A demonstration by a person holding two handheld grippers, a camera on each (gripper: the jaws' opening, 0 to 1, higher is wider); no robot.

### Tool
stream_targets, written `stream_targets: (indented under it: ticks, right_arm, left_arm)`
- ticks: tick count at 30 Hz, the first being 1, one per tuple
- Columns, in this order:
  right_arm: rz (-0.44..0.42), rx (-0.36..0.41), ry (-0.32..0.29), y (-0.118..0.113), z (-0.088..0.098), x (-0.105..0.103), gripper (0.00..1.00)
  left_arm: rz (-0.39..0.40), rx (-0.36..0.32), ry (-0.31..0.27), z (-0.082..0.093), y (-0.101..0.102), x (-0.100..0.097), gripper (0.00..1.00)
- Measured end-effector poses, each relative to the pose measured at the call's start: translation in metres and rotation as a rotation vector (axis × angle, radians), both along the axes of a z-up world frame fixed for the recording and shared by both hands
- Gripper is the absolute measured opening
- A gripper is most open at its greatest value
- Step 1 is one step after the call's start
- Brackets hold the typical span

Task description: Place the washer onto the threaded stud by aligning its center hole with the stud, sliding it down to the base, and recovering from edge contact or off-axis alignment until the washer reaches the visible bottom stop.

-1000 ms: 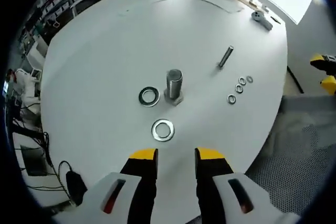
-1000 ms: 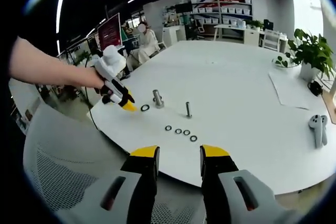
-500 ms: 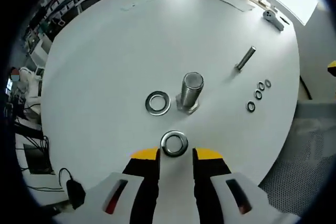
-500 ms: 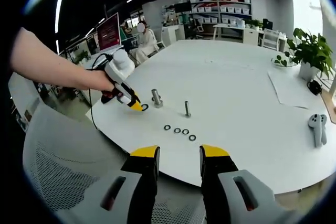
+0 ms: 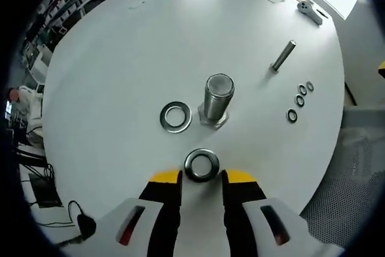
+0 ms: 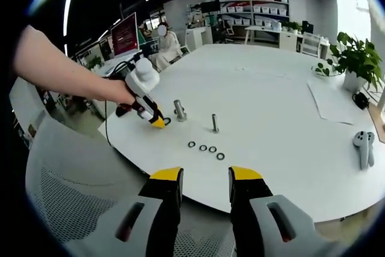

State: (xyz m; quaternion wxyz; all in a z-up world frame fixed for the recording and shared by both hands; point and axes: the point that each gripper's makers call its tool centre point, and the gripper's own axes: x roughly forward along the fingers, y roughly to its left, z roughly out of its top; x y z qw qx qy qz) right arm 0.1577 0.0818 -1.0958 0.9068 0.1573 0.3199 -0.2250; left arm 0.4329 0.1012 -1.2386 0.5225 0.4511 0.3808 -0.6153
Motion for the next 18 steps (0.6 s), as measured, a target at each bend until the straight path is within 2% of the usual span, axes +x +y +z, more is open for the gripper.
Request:
stream_targets:
  ticks: [2, 7, 13, 18]
  right_arm:
    - [0.002, 0.0, 0.003, 0.0, -0.001, 0.0, 0.33]
    - [0.005, 0.001, 0.01, 0.0, -0.002, 0.0, 0.33]
    - [0.011, 0.0, 0.016, 0.0, -0.004, 0.0, 0.33]
    - [0.013, 0.001, 0.019, 0.001, -0.004, 0.0, 0.33]
  left_arm:
    - [-0.005, 0.0, 0.001, 0.0, -0.002, -0.001, 0.26]
    - [-0.094, 0.011, -0.008, 0.001, -0.005, -0.007, 0.26]
    - [-0.109, 0.04, -0.006, 0.0, -0.008, -0.006, 0.26]
    - [-0.135, 0.06, -0.014, -0.005, -0.013, -0.004, 0.21]
